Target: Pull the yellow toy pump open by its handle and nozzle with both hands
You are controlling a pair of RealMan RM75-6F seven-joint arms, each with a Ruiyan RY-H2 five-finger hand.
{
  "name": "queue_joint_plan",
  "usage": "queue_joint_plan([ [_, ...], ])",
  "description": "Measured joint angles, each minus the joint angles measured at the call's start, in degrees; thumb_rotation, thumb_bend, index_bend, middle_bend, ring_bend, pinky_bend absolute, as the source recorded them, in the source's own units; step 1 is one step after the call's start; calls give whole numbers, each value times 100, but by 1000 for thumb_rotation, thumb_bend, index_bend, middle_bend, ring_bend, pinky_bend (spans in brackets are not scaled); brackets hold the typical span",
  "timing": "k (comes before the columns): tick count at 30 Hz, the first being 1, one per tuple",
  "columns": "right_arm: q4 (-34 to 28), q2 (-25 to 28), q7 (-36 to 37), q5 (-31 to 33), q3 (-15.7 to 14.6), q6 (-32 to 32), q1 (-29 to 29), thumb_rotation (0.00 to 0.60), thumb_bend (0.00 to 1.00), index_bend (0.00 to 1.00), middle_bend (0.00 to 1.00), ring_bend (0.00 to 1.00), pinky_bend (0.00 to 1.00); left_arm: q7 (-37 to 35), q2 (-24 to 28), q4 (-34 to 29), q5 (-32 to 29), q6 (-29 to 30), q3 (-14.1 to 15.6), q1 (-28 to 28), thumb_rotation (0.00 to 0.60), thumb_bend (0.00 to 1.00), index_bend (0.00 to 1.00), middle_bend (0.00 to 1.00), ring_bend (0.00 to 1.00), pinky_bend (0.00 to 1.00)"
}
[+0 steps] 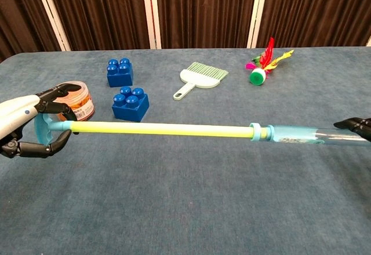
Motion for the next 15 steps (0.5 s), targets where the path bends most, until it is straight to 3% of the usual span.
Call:
queue_joint_plan([
  [5,-148,81,73,-185,-129,-59,-3,600,0,0,0,0,0,-212,115,-174,-341,-298,-144,-68,600,0,0,0,0,0],
  [15,-242,122,58,-384,-175,47,-60,600,0,0,0,0,0,-295,17,-34,-389,-159,-292,-99,600,0,0,0,0,0],
])
